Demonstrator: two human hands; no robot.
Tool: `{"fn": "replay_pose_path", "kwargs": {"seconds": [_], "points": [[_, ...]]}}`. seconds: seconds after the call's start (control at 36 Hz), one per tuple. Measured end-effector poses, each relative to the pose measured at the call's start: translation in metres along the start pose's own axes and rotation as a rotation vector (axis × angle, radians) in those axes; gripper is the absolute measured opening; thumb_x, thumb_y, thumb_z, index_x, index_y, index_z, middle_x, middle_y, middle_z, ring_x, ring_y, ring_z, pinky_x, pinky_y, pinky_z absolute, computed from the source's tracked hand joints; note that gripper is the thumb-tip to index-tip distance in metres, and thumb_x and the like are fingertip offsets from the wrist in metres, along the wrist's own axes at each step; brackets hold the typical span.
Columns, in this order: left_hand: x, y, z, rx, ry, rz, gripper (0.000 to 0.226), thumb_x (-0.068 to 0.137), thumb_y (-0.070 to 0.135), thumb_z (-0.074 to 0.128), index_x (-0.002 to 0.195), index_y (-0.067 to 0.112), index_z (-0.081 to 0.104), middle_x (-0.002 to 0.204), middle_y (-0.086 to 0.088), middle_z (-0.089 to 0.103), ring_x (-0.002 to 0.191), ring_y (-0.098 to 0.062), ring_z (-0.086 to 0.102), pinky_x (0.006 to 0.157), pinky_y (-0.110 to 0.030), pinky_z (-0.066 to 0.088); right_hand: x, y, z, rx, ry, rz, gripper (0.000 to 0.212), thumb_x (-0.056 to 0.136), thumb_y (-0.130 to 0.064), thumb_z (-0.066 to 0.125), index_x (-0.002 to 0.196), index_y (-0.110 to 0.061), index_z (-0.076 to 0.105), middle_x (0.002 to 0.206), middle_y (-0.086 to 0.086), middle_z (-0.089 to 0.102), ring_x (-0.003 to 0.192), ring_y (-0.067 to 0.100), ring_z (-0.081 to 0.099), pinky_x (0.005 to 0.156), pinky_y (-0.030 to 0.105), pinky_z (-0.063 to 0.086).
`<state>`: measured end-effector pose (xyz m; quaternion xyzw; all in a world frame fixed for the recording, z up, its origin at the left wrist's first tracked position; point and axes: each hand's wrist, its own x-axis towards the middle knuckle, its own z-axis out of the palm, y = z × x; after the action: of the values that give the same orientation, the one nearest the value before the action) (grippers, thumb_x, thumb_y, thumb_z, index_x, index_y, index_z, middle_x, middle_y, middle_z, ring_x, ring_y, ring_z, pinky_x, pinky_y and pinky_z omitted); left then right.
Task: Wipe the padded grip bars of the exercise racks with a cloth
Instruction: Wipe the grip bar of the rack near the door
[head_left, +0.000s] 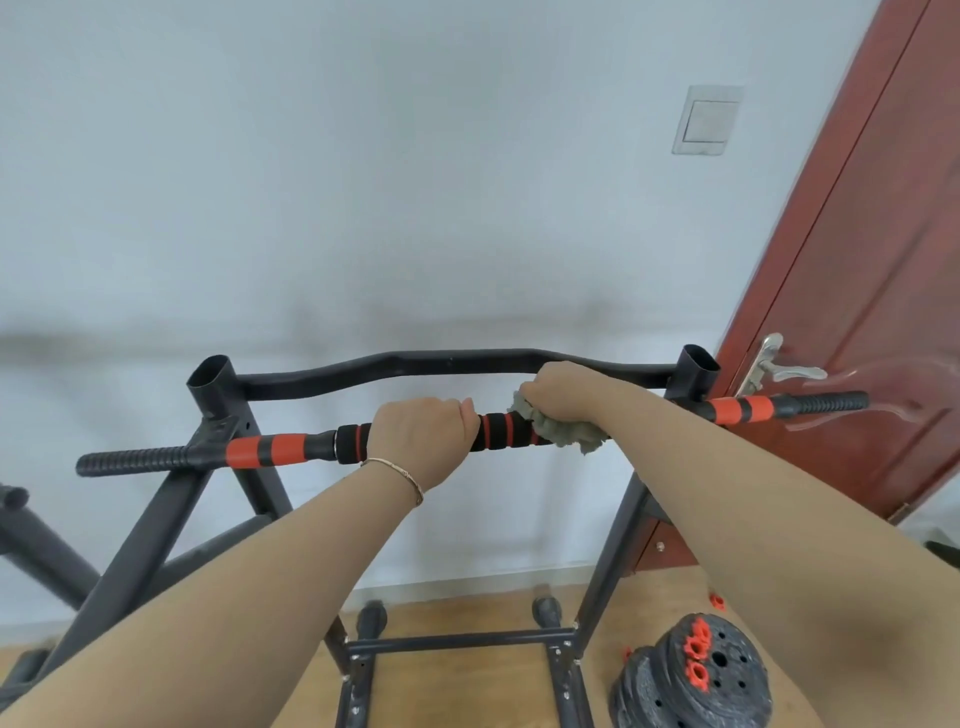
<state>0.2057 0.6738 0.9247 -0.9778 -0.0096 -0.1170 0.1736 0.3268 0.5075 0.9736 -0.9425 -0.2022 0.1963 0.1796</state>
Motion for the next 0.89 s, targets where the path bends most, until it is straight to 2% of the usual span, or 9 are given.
{"fn": "replay_pose_path", "kwargs": {"seconds": [0.11, 0.19, 0.28, 0.36, 0.42, 0.53, 0.64, 0.72, 0.89], "points": [[0.007, -0.003, -0.005, 0.010, -0.044, -0.015, 0.024, 0.078, 0.010, 0.056, 0.083, 0.018, 0.034, 0.055, 0.002, 0.042, 0.042, -0.018, 0.035, 0.042, -0.024, 0.027, -0.016, 0.021, -0.001, -0.619, 0.286, -0.273, 0.016, 0.101, -0.015, 0.042, 0.106, -0.009, 0.055, 0.101, 0.006, 0.065, 0.081, 0.022, 0.053, 0.070, 0.031, 0.036], [0.014, -0.005, -0.007, 0.015, -0.085, -0.004, 0.029, 0.076, 0.006, 0.059, 0.085, 0.019, 0.035, 0.061, 0.002, 0.047, 0.049, -0.018, 0.041, 0.044, -0.026, 0.033, -0.027, 0.045, -0.002, -0.417, 0.397, -0.247, 0.017, 0.100, -0.014, 0.043, 0.104, -0.007, 0.057, 0.104, 0.009, 0.066, 0.078, 0.023, 0.051, 0.070, 0.033, 0.040], [0.028, -0.005, -0.016, -0.004, -0.064, 0.065, 0.030, 0.077, 0.001, 0.056, 0.083, 0.018, 0.031, 0.068, 0.002, 0.038, 0.058, -0.020, 0.041, 0.047, -0.029, 0.041, -0.035, 0.052, 0.002, -0.148, 0.469, -0.239, 0.032, 0.098, -0.019, 0.039, 0.094, -0.006, 0.068, 0.131, 0.007, 0.063, 0.109, 0.024, 0.058, 0.089, 0.035, 0.047], [0.044, 0.000, -0.027, -0.122, -0.094, 0.104, 0.018, 0.087, 0.005, 0.050, 0.084, 0.014, 0.034, 0.071, 0.000, 0.040, 0.066, -0.023, 0.048, 0.053, -0.034, 0.047, -0.037, 0.050, 0.026, -0.164, 0.618, -0.441, 0.033, 0.102, -0.022, 0.043, 0.121, -0.016, 0.069, 0.146, -0.004, 0.053, 0.125, 0.015, 0.054, 0.096, 0.030, 0.043], [0.050, 0.003, -0.029, -0.323, -0.295, 0.009, 0.008, 0.096, 0.016, 0.040, 0.091, 0.011, 0.045, 0.078, -0.004, 0.057, 0.065, -0.022, 0.055, 0.061, -0.035, 0.050, -0.034, 0.052, 0.038, -0.224, 0.763, -0.513, 0.033, 0.102, -0.023, 0.048, 0.131, -0.013, 0.062, 0.136, 0.001, 0.060, 0.101, 0.023, 0.067, 0.078, 0.035, 0.055], [0.055, 0.003, -0.030, -0.815, -0.710, -0.242, 0.063, 0.096, 0.047, 0.018, 0.085, 0.005, 0.064, 0.067, -0.010, 0.073, 0.053, -0.022, 0.069, 0.060, -0.029, 0.048, -0.028, 0.062, 0.046, -0.406, 0.881, -0.659, 0.020, 0.098, -0.026, 0.054, 0.104, -0.011, 0.067, 0.098, 0.003, 0.066, 0.069, 0.023, 0.060, 0.057, 0.037, 0.050], [0.053, 0.005, -0.028, -0.705, -0.611, -0.189, 0.055, 0.096, 0.045, 0.021, 0.082, 0.008, 0.059, 0.056, -0.005, 0.064, 0.042, -0.021, 0.055, 0.054, -0.025, 0.042, -0.029, 0.063, 0.045, -0.477, 0.850, -0.613, 0.038, 0.099, -0.045, 0.045, 0.087, -0.015, 0.065, 0.070, -0.003, 0.060, 0.059, 0.020, 0.052, 0.053, 0.034, 0.044], [0.044, 0.007, -0.020, -0.254, -0.389, 0.093, 0.016, 0.094, 0.022, 0.044, 0.107, 0.011, 0.046, 0.069, -0.004, 0.053, 0.055, -0.021, 0.051, 0.049, -0.029, 0.038, -0.027, 0.058, 0.046, -0.534, 0.904, -0.599, 0.044, 0.101, -0.043, 0.042, 0.072, -0.015, 0.059, 0.059, -0.002, 0.054, 0.050, 0.020, 0.048, 0.047, 0.031, 0.040], [0.031, 0.012, -0.014, -0.010, -0.163, 0.161, 0.048, 0.090, 0.015, 0.054, 0.132, 0.013, 0.031, 0.070, -0.003, 0.046, 0.057, -0.023, 0.052, 0.044, -0.031, 0.038, -0.020, 0.051, 0.033, -0.874, 0.589, -0.486, 0.022, 0.086, -0.030, 0.062, 0.072, -0.016, 0.051, 0.058, -0.005, 0.051, 0.048, 0.020, 0.047, 0.045, 0.025, 0.036]]}}
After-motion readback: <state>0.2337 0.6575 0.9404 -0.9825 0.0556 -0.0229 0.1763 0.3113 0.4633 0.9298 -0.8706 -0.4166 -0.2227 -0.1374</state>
